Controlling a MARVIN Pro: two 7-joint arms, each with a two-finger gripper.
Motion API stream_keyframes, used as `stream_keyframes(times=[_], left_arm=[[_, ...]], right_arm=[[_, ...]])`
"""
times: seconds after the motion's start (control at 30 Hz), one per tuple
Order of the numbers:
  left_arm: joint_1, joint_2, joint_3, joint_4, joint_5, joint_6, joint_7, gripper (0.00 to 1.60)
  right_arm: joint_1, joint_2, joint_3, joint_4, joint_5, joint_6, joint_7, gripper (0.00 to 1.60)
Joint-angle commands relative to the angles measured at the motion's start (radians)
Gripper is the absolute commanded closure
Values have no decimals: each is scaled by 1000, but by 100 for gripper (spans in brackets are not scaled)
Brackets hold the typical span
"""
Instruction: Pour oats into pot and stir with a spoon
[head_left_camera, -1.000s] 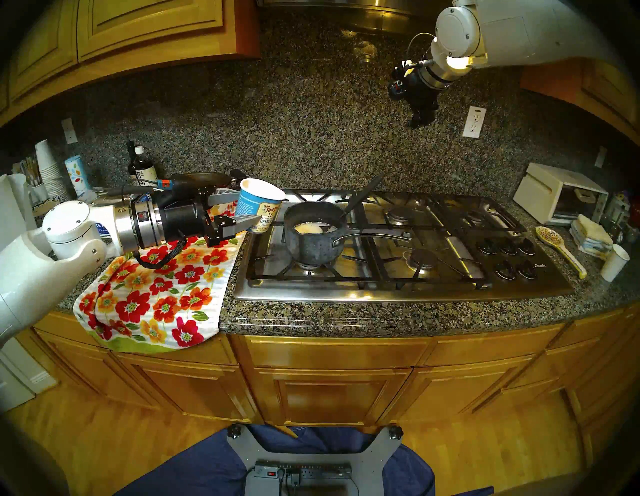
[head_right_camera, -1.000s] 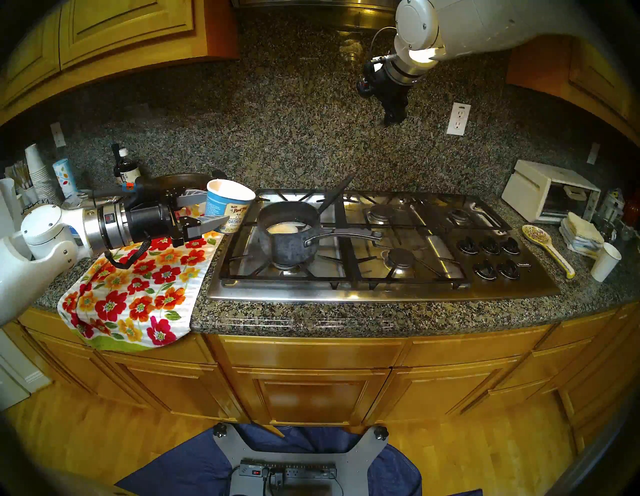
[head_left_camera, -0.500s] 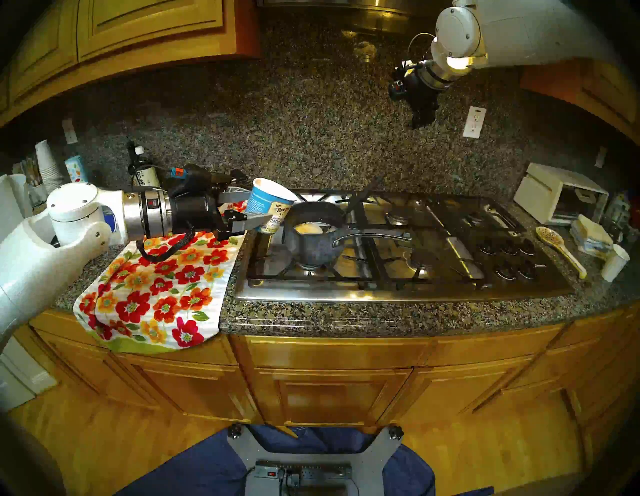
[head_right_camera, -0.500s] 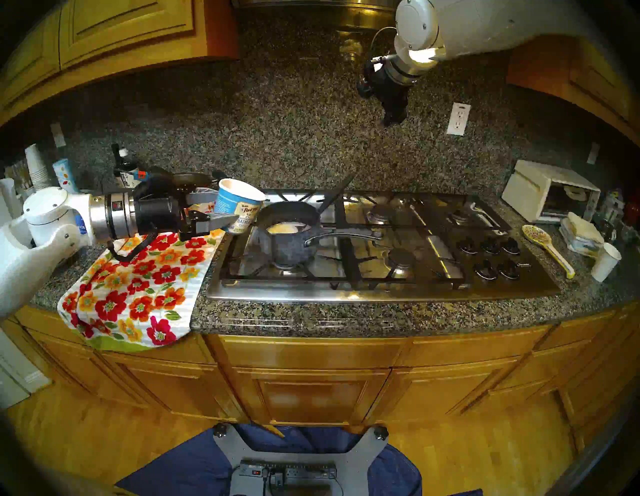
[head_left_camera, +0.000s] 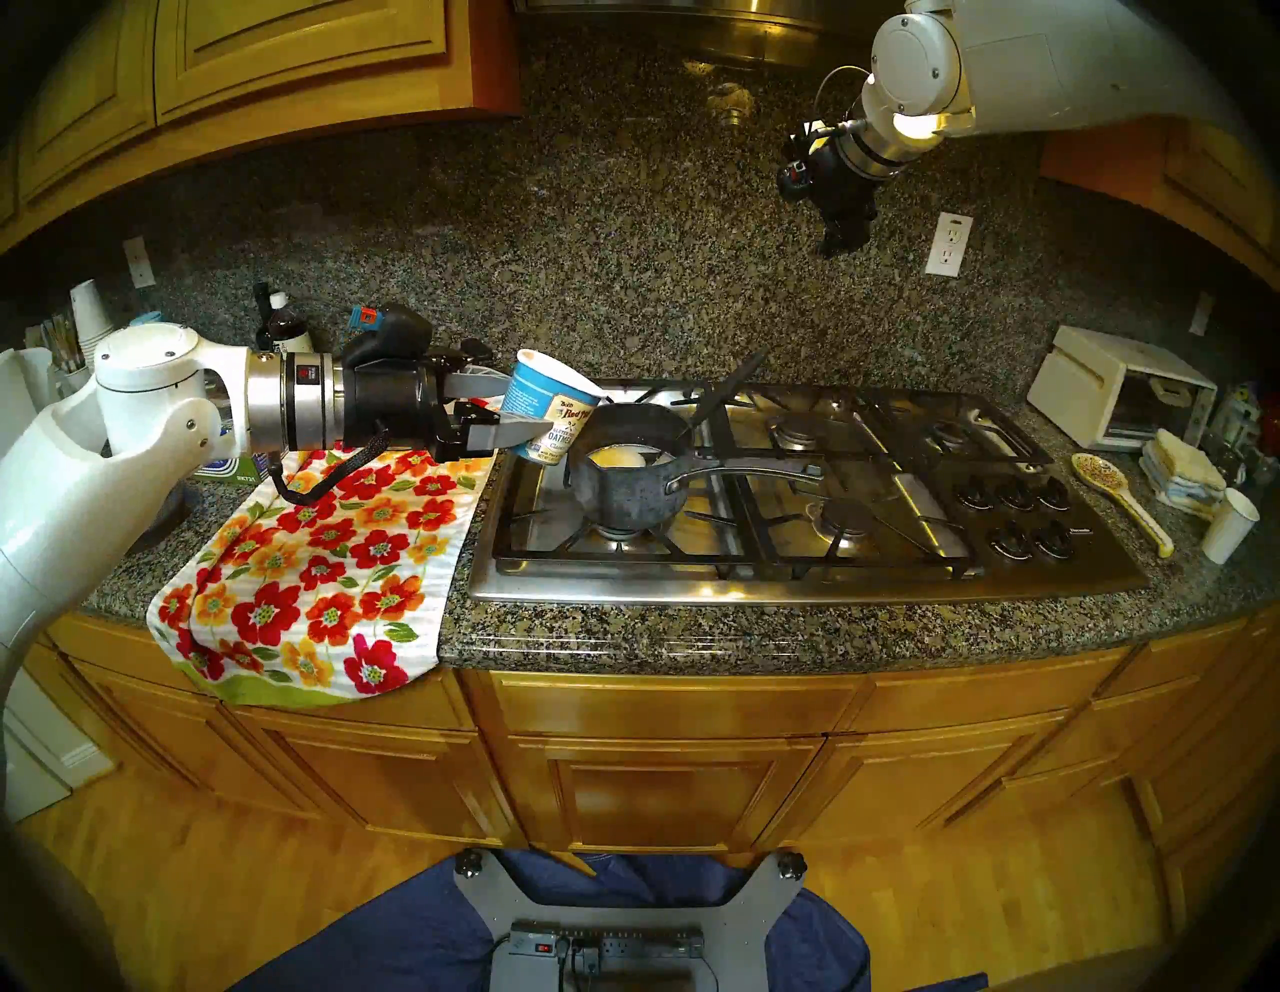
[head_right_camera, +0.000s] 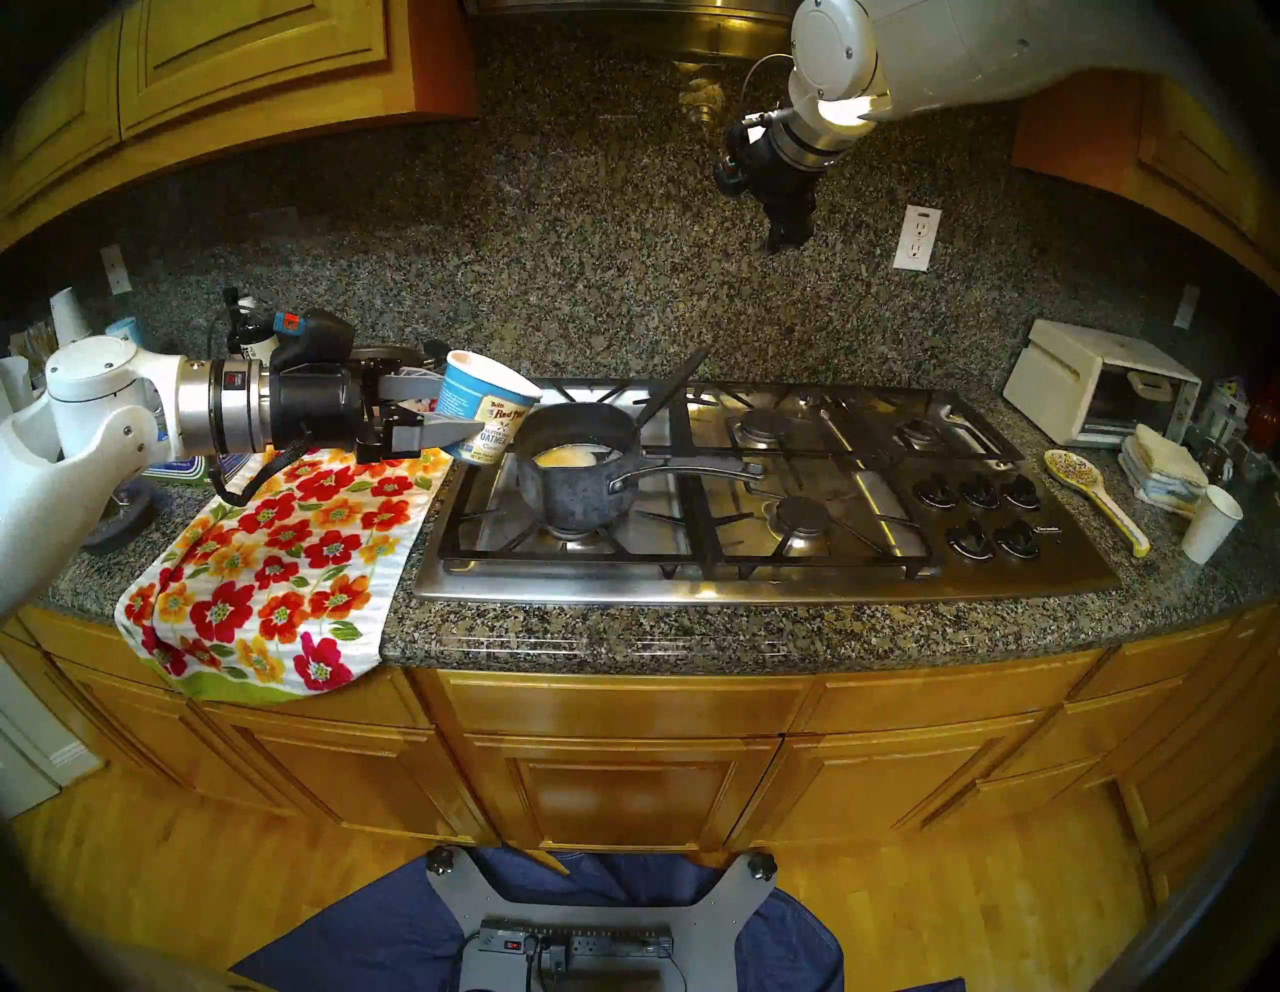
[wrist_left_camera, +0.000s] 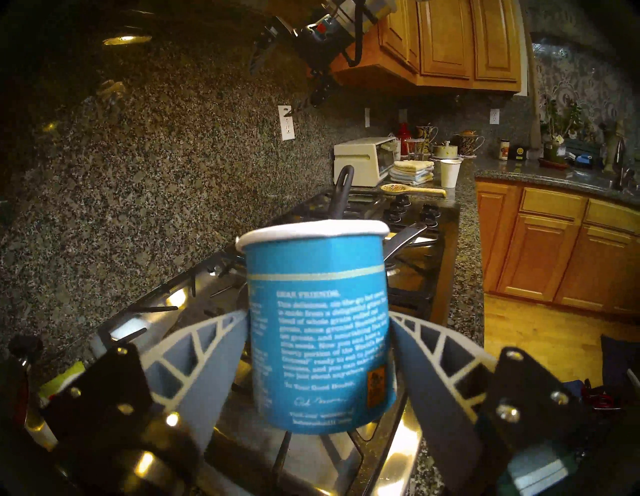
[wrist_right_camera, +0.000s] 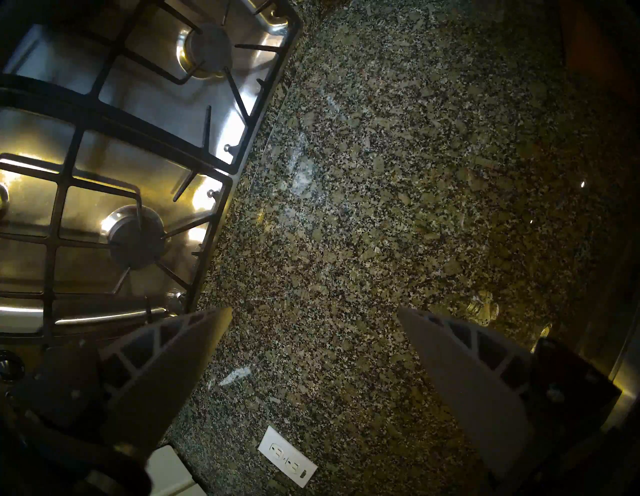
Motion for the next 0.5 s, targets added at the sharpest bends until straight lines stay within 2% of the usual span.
stream_keyframes(times=[0.0, 0.2, 0.47], left_arm=[[-104, -43, -6, 16, 27, 19, -11, 65], [-122, -60, 9, 39, 103, -38, -23, 60], [-99, -72, 17, 93, 199, -154, -42, 56]], right_arm=[[38, 2, 2, 31, 1, 8, -11, 0], [38, 2, 3, 31, 1, 8, -11, 0], [38, 3, 4, 32, 0, 9, -11, 0]])
